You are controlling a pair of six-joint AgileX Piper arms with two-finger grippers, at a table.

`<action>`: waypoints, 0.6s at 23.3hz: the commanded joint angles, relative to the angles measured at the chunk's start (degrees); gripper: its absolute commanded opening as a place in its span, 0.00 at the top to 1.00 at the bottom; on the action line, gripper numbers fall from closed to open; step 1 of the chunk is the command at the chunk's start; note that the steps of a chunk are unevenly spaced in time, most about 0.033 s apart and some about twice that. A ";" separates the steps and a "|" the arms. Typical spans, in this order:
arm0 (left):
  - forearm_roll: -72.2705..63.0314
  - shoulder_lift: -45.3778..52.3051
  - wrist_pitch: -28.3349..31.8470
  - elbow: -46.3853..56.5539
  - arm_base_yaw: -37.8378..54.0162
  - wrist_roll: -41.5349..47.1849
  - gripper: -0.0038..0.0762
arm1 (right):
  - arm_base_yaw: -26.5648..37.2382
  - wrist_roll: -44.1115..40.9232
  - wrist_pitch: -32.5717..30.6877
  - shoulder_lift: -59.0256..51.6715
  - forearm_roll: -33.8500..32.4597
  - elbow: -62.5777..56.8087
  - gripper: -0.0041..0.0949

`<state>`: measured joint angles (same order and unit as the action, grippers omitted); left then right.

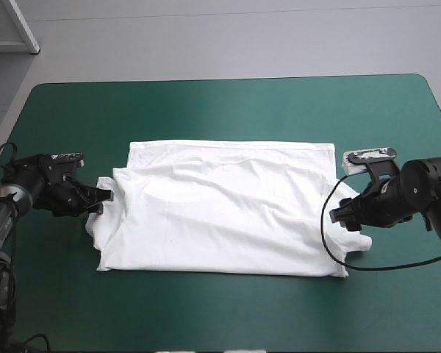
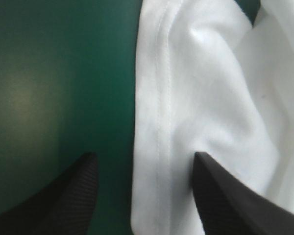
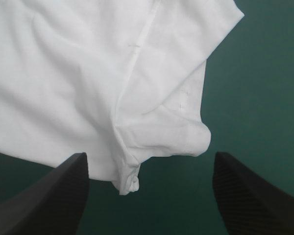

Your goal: Fold the cloth

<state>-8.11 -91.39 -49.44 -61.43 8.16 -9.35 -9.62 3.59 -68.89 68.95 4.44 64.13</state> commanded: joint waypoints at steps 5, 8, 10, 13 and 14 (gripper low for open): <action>-0.28 -0.37 3.13 -1.20 -4.40 0.79 0.49 | 0.25 0.47 1.62 -1.57 1.10 1.74 0.28; -0.01 -2.05 3.10 -1.14 -4.27 0.79 0.54 | 0.25 0.47 1.40 -2.61 1.10 1.74 0.28; 0.24 -2.65 2.76 -0.99 -4.27 0.79 0.58 | 0.25 0.47 1.40 -3.52 1.00 1.74 0.28; 0.65 -2.53 2.52 -0.48 -4.27 0.79 0.72 | 0.25 0.57 1.63 -4.90 0.86 1.74 0.29; 0.75 -2.37 2.30 -0.48 -4.27 0.79 0.80 | 0.25 0.57 1.63 -5.37 0.77 1.74 0.30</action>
<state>-6.51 -95.08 -47.31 -61.49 4.12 -9.07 -9.62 3.59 -68.47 65.96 5.11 64.13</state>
